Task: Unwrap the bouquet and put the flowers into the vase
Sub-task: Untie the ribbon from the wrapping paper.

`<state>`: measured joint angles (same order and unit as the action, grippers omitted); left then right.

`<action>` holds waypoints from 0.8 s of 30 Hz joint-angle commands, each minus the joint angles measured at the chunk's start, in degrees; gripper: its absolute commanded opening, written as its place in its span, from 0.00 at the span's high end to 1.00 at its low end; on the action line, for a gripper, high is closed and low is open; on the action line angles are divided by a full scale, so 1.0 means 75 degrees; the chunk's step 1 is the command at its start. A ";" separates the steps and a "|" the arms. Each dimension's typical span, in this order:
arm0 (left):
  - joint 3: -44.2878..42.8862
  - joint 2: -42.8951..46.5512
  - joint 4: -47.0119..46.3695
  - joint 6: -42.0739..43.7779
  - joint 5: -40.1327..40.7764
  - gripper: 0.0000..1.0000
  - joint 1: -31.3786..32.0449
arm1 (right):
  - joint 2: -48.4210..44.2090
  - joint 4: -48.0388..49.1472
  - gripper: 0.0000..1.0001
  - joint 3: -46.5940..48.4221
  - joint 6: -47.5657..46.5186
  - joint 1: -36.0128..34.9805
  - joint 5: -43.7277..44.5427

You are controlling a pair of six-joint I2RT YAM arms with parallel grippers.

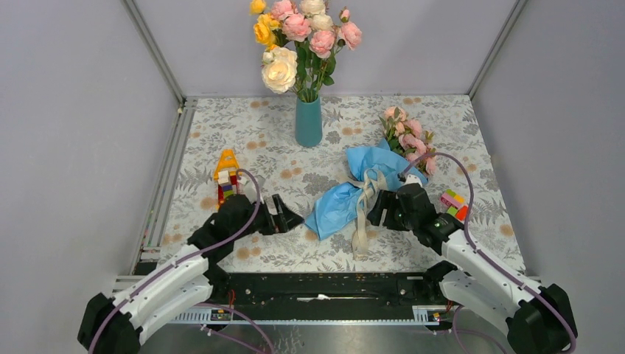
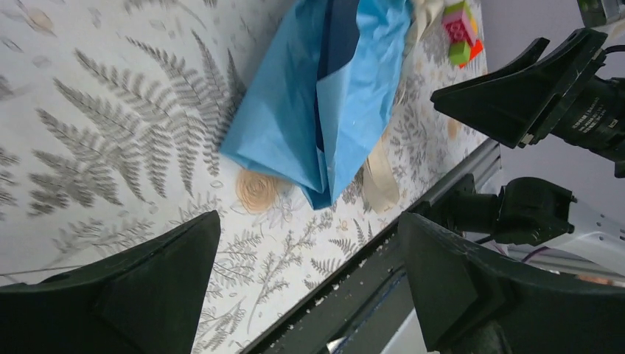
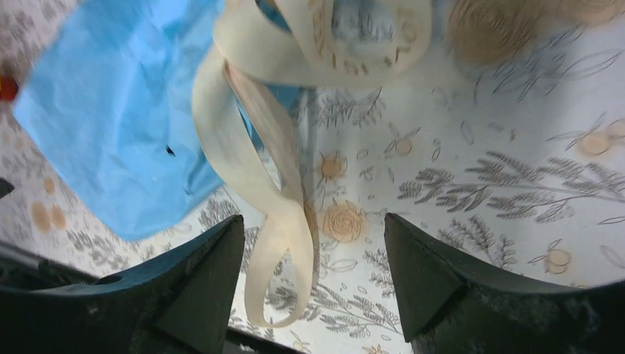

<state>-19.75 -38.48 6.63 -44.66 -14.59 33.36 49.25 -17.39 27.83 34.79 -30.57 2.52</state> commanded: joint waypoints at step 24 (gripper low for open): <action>-0.0712 -0.3802 -0.3460 -0.0904 0.0948 0.44 0.1580 | 0.0597 0.0516 0.43 -0.0967 0.1264 -0.1767 -0.0412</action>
<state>-22.00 -64.69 -15.03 -52.36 -9.67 44.64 54.70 -13.43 20.95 41.91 -42.59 -2.42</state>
